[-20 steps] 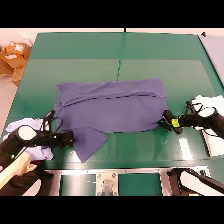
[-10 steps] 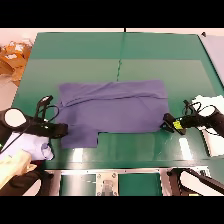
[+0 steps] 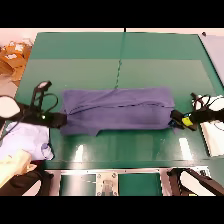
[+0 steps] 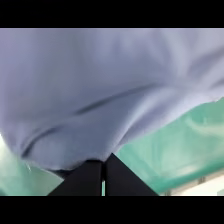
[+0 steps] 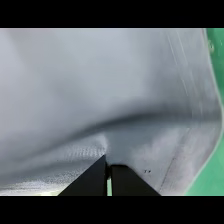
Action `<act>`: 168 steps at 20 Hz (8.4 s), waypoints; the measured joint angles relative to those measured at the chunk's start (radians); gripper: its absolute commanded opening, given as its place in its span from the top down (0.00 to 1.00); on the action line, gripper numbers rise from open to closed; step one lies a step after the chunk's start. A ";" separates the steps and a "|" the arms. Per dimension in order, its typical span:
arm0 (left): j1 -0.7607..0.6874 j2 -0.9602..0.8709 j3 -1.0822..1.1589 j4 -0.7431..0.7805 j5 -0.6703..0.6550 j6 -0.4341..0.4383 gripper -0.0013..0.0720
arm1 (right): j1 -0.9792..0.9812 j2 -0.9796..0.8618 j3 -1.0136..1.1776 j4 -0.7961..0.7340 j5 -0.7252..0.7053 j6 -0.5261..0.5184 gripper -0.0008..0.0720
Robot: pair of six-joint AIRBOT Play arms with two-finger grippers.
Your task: Fold the shirts.
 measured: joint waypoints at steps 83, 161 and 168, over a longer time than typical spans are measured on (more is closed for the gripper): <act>0.039 -0.807 1.237 0.006 -0.286 0.166 0.95 | 0.892 -0.785 0.966 0.493 -0.365 -0.080 0.19; 0.056 -0.794 1.237 0.059 -0.433 0.143 0.96 | -0.736 -0.443 0.885 -0.258 0.540 0.140 0.97; 0.050 -0.685 1.083 0.058 -0.414 0.089 0.96 | -0.362 -0.435 0.865 -0.134 0.418 0.077 0.97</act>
